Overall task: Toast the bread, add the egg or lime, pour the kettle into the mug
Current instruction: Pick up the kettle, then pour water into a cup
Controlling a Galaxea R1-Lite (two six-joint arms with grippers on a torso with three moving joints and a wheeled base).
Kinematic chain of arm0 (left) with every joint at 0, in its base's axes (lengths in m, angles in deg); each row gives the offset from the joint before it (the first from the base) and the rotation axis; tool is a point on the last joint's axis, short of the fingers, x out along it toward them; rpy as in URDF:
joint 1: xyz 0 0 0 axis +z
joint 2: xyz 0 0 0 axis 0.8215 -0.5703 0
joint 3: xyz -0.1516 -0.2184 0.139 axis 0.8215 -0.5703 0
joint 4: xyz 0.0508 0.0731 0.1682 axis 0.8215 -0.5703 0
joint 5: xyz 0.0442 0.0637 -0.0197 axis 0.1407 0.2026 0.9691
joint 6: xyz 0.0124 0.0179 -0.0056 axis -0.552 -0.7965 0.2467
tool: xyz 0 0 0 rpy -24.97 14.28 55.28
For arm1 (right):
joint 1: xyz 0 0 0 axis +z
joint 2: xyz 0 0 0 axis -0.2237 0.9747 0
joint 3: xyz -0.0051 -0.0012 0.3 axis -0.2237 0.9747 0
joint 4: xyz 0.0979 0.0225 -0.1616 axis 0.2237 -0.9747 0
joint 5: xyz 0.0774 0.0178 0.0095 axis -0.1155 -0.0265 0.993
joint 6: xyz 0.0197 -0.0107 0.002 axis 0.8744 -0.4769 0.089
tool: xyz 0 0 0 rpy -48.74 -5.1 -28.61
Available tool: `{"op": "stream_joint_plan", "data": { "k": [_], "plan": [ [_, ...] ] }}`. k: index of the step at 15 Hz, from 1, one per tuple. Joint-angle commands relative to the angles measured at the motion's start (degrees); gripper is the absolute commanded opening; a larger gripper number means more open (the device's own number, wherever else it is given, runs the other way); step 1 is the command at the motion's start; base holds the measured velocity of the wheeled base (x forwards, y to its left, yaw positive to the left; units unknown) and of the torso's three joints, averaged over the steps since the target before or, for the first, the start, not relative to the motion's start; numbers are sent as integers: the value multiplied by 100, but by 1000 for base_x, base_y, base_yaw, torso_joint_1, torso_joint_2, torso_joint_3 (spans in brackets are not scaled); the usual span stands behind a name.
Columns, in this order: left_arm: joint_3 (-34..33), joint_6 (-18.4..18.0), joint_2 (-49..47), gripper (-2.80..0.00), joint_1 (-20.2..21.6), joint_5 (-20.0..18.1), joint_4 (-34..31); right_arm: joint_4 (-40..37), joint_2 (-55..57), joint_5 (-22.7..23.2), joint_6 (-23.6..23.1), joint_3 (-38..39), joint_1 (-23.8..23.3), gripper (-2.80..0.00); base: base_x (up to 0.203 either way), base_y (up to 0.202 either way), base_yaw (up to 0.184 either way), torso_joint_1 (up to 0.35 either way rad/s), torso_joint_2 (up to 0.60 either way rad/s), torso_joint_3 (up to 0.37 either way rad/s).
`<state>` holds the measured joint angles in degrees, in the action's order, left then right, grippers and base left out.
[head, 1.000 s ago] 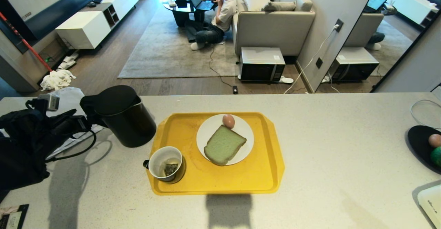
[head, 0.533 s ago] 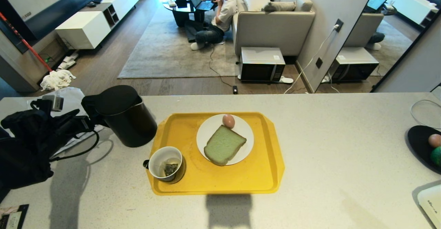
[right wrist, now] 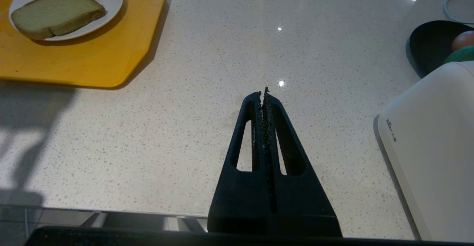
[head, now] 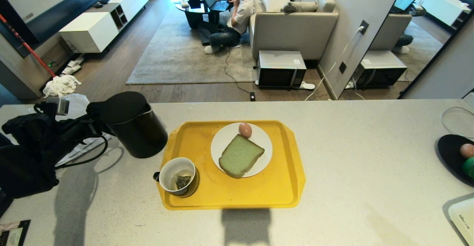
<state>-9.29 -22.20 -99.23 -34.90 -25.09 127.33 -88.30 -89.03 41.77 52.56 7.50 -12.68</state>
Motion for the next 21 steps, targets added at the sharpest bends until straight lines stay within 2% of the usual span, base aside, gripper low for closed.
{"op": "stream_joint_plan", "data": {
  "k": [1,7,14,17,21],
  "plan": [
    [41,-5,17,-280,6,0,49,0,2,0,-2,9,2,-280,0,0,0,0,0,0],
    [-31,50,389,-280,19,-6,49,0,2,0,-2,9,2,-280,0,0,0,0,0,0],
    [-1007,508,2152,-280,9,-34,46,0,2,0,-2,9,2,-280,0,0,0,0,0,0],
    [-1231,727,2850,-280,7,-38,5,0,2,0,-2,9,2,-280,0,0,0,0,0,0],
    [-1431,857,3804,-280,6,-120,-625,0,2,0,-2,9,2,-280,0,0,0,0,0,0]
  ]
}}
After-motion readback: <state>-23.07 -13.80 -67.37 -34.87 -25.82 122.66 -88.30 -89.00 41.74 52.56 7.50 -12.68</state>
